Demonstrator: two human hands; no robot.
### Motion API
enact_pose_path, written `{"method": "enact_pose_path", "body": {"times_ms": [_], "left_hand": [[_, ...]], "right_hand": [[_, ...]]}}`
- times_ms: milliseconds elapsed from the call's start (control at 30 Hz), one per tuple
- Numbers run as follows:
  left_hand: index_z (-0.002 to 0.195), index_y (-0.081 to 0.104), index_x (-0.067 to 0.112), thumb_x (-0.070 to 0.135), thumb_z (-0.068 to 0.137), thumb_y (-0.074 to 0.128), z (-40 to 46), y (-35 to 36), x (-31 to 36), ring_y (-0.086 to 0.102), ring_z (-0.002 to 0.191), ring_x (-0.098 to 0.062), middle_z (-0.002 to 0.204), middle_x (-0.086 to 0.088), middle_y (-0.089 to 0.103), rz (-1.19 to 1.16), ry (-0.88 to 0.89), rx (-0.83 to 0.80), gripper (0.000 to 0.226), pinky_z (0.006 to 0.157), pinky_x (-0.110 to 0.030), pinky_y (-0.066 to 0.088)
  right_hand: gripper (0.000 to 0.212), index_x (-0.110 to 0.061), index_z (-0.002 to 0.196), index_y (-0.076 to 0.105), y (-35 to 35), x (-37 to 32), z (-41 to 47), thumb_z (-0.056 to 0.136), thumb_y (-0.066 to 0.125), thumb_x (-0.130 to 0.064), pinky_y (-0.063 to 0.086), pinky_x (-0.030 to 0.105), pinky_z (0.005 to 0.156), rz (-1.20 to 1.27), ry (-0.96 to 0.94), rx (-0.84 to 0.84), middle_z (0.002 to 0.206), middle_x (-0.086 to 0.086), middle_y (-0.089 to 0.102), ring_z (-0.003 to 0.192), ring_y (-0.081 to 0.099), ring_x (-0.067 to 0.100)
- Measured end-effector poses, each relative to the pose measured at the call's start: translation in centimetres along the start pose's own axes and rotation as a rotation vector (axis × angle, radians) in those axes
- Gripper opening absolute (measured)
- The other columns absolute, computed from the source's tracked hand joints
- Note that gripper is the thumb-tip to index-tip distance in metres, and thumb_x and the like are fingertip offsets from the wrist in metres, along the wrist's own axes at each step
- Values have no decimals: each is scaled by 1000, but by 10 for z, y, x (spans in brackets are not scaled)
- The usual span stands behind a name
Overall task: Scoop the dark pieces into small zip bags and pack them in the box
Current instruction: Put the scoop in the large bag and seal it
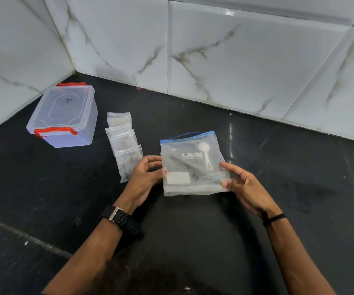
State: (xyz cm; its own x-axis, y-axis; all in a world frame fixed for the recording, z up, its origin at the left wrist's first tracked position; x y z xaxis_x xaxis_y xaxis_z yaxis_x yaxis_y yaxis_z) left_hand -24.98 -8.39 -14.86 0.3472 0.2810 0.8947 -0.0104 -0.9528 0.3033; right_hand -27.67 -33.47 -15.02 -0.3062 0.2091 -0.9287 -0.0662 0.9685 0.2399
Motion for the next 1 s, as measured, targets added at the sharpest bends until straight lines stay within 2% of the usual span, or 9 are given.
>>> {"method": "enact_pose_path", "body": {"times_ms": [67, 167, 300, 433, 533, 667, 767, 867, 1000], "left_hand": [[101, 61, 5, -12, 86, 57, -4, 3, -5, 68, 87, -14, 104, -11, 64, -32, -49, -27, 24, 74, -24, 59], [108, 64, 5, -13, 83, 57, -9, 10, -16, 67, 100, -22, 117, -12, 64, 3, -144, -152, 31, 75, -28, 59], [120, 58, 12, -19, 79, 58, -10, 8, -16, 60, 113, -26, 128, -7, 55, 38, -199, -185, 51, 76, -26, 58], [129, 52, 13, -21, 79, 56, -13, 10, -9, 62, 107, -22, 121, 0, 56, 57, -204, -208, 60, 79, -28, 59], [128, 52, 11, -21, 78, 57, -13, 10, -8, 64, 104, -21, 119, -1, 57, 40, -192, -196, 60, 79, -30, 59], [119, 61, 9, -18, 79, 59, -11, 1, -10, 66, 99, -21, 122, -6, 59, 42, -156, -140, 48, 76, -28, 59], [106, 67, 7, -12, 85, 56, -9, -3, -9, 65, 92, -17, 115, -10, 65, 40, -154, -142, 30, 75, -23, 58], [109, 65, 2, -9, 85, 57, -8, 2, -15, 67, 98, -23, 112, -11, 66, -24, -198, -178, 28, 78, -31, 59], [109, 65, -1, -20, 80, 56, -8, 7, -22, 68, 92, -20, 112, -15, 66, 7, -212, -203, 36, 73, -24, 59]], "right_hand": [[38, -10, 111, 65, 1, -1, -1, 79, 63, 10, 56, 24, 82, -62, -35, 41, 93, 12, 73, 85, 68, 20], [18, -2, 94, 70, 4, 2, 0, 81, 62, 9, 54, 17, 75, -141, -42, 93, 85, 6, 74, 82, 66, 17], [20, 1, 102, 69, 7, 3, 2, 83, 62, 6, 56, 21, 78, -187, 23, 51, 98, 13, 70, 83, 65, 18], [26, -4, 105, 69, 7, -4, 1, 83, 62, 7, 55, 17, 66, -212, 53, 2, 101, 10, 69, 67, 61, 12], [26, -6, 105, 69, 5, -7, 5, 81, 65, 5, 49, 15, 55, -235, 61, 10, 94, 11, 66, 52, 50, 10], [23, -2, 108, 66, 4, 1, 4, 86, 62, 4, 44, 16, 44, -156, 104, 35, 87, 12, 60, 49, 47, 7], [19, -10, 105, 68, 10, 8, 3, 88, 61, -5, 53, 18, 60, -185, 123, 5, 91, 13, 57, 71, 56, 11], [26, -12, 105, 70, 21, 13, 5, 79, 70, -7, 57, 25, 76, -173, 161, -46, 103, 15, 58, 96, 64, 20], [36, 0, 108, 67, 30, 15, 4, 77, 63, 17, 59, 26, 73, -44, 240, -93, 108, 17, 66, 90, 69, 23]]}}
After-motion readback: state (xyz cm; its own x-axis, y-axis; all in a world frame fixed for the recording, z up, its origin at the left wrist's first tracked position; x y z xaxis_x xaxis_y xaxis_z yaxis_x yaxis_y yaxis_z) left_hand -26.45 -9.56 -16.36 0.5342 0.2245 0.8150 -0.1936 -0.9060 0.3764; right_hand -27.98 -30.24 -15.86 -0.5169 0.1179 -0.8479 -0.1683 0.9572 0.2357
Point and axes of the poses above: each hand's wrist, its own z-axis towards the middle knuckle, its own y-axis out of the palm, x = y × z, the point moved 8 cm from there along z, towards the middle knuckle
